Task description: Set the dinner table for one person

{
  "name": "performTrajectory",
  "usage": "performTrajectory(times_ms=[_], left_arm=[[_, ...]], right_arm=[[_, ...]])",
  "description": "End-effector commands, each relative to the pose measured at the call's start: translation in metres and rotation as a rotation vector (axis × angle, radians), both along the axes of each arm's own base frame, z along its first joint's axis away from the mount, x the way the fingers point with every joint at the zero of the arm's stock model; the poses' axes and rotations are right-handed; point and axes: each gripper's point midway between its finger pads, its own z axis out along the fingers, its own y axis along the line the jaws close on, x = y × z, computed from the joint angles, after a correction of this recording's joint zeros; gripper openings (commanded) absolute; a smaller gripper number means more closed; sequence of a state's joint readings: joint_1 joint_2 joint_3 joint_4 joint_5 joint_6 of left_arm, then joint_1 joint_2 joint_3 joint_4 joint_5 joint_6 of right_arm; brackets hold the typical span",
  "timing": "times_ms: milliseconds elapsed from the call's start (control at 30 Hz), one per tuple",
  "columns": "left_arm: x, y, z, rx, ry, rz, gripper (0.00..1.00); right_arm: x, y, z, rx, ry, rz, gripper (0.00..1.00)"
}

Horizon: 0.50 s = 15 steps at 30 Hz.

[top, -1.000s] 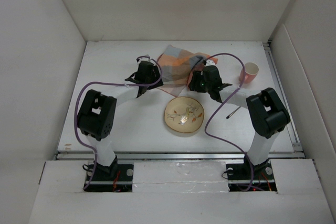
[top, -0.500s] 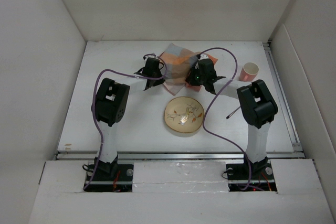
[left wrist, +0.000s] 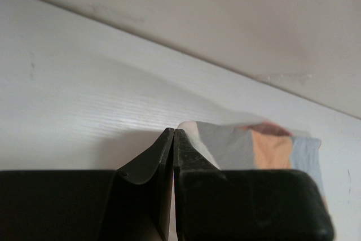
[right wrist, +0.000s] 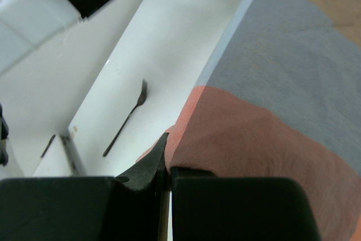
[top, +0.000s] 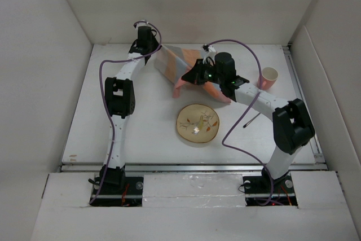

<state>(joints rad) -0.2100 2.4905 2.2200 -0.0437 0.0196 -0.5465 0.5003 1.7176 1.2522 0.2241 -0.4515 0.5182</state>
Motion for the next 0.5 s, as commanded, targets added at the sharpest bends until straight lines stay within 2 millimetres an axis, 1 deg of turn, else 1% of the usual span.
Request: performTrajectory(times_ms=[0,33,67,100,133,167,200,233,267,300,333,367,400,433,467], left_arm=[[0.007,0.013,0.043,0.011,-0.076,-0.001,0.0],[0.008,0.02,0.049,0.007,-0.092,0.006,0.0],[0.009,0.033,0.075,-0.001,-0.145,0.023,0.0],[0.008,0.034,0.082,-0.001,-0.164,0.027,0.04],[0.009,0.044,0.092,0.008,-0.185,0.037,0.09],[0.006,0.052,0.103,0.018,-0.192,0.044,0.18],[0.005,0.052,0.113,0.027,-0.208,0.038,0.38],[0.0,0.053,0.115,0.052,-0.192,0.029,0.46],[-0.005,0.055,0.112,0.065,-0.168,0.028,0.53],[-0.01,0.055,0.103,0.07,-0.141,0.022,0.58],[-0.016,0.056,0.1,0.073,-0.126,0.02,0.59],[-0.023,0.057,0.117,0.069,-0.148,0.023,0.59],[-0.034,0.058,0.097,0.072,-0.101,0.02,0.6],[-0.041,0.059,0.099,0.065,-0.1,0.026,0.6],[-0.052,0.061,0.122,0.054,-0.139,0.035,0.6]], right_arm=[[-0.023,0.038,-0.017,0.046,0.097,0.15,0.0],[-0.025,0.046,-0.03,0.044,0.125,0.165,0.0],[-0.033,0.058,-0.034,0.054,0.136,0.188,0.0],[-0.038,0.065,-0.039,0.054,0.147,0.2,0.0],[-0.041,0.071,-0.053,0.043,0.166,0.213,0.0],[-0.048,0.081,-0.059,0.033,0.177,0.232,0.0],[-0.047,0.082,-0.066,0.029,0.195,0.233,0.0],[-0.051,0.09,-0.076,0.026,0.21,0.252,0.03],[-0.056,0.092,-0.078,0.037,0.226,0.284,0.08],[-0.057,0.095,-0.075,0.047,0.225,0.307,0.14],[-0.059,0.097,-0.076,0.048,0.237,0.325,0.25],[-0.062,0.097,-0.071,0.047,0.225,0.348,0.31],[-0.061,0.097,-0.065,0.042,0.213,0.349,0.38],[-0.063,0.093,-0.063,0.024,0.213,0.34,0.48],[-0.058,0.088,-0.046,0.012,0.152,0.3,0.53]])
